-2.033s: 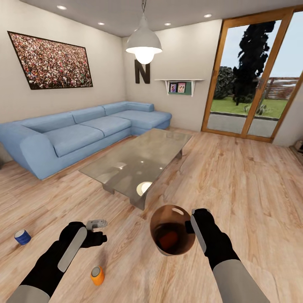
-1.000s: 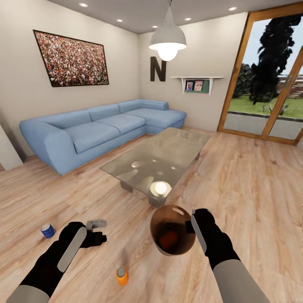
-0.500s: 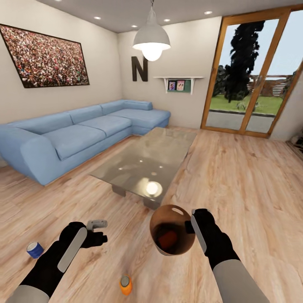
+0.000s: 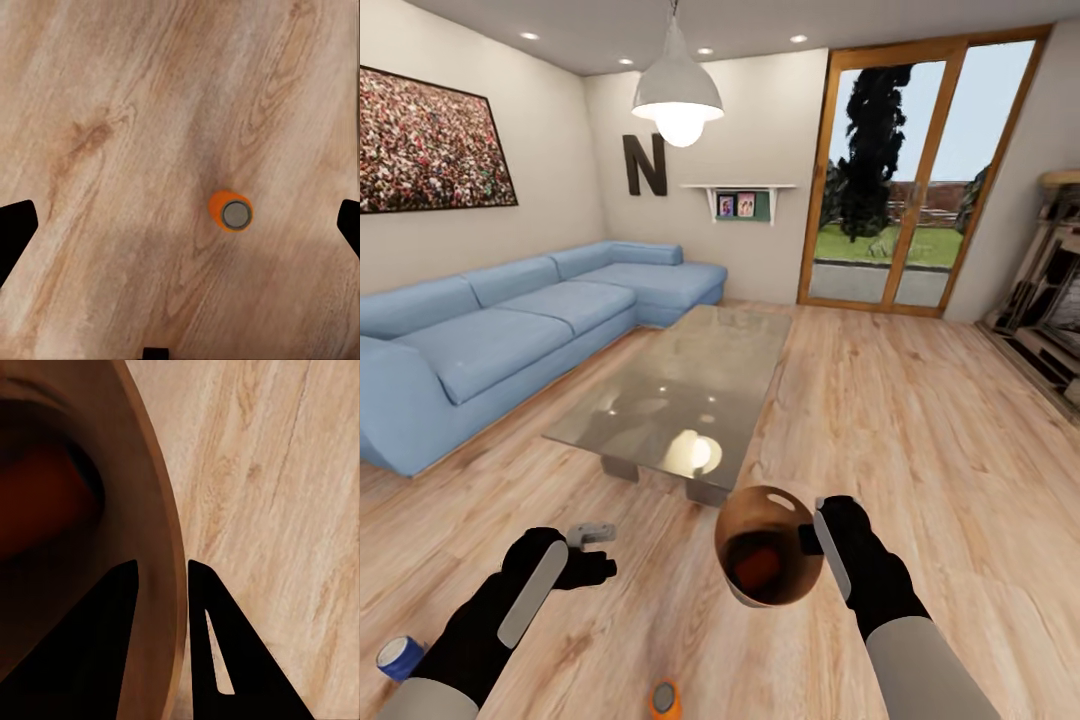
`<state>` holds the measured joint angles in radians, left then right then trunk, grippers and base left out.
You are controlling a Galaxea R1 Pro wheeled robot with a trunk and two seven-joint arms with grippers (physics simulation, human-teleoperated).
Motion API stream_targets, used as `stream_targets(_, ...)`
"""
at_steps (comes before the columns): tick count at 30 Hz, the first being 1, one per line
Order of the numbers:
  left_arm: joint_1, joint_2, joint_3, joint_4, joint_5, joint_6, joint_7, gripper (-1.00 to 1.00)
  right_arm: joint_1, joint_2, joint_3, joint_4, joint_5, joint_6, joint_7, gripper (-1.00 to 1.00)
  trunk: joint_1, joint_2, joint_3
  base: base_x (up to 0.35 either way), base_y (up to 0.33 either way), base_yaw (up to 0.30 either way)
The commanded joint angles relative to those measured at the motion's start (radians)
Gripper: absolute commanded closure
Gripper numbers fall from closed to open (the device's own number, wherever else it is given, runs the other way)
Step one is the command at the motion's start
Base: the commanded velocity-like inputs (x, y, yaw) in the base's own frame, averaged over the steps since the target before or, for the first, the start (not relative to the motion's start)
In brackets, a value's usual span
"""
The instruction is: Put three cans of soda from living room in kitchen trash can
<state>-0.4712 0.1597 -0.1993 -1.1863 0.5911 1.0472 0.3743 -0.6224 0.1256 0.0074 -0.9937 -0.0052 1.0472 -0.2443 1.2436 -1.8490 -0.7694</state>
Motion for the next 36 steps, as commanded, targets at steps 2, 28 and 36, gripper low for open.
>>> stream_targets(2, 0.000, 0.000, 0.001, 0.000, 0.000, 0.000, 0.000, -1.00, 0.000, 0.000, 0.000, 0.000, -0.001, 0.000, 0.000, 1.00, 0.000, 0.000, 0.001, 0.051, 0.077, -0.284)
stream_targets(28, 0.000, 0.006, 0.008, -0.050, -0.001, 0.000, -0.002, -1.00, 0.000, -0.001, -0.001, 0.000, -0.001, 0.000, 0.002, 1.00, 0.000, 0.000, 0.012, 0.004, 0.141, -0.284)
stream_targets(36, 0.000, 0.006, 0.004, -0.055, -0.001, 0.000, -0.001, -1.00, 0.000, -0.002, -0.003, 0.000, -0.001, 0.000, 0.002, 1.00, 0.000, 0.000, 0.015, 0.000, 0.199, -0.284)
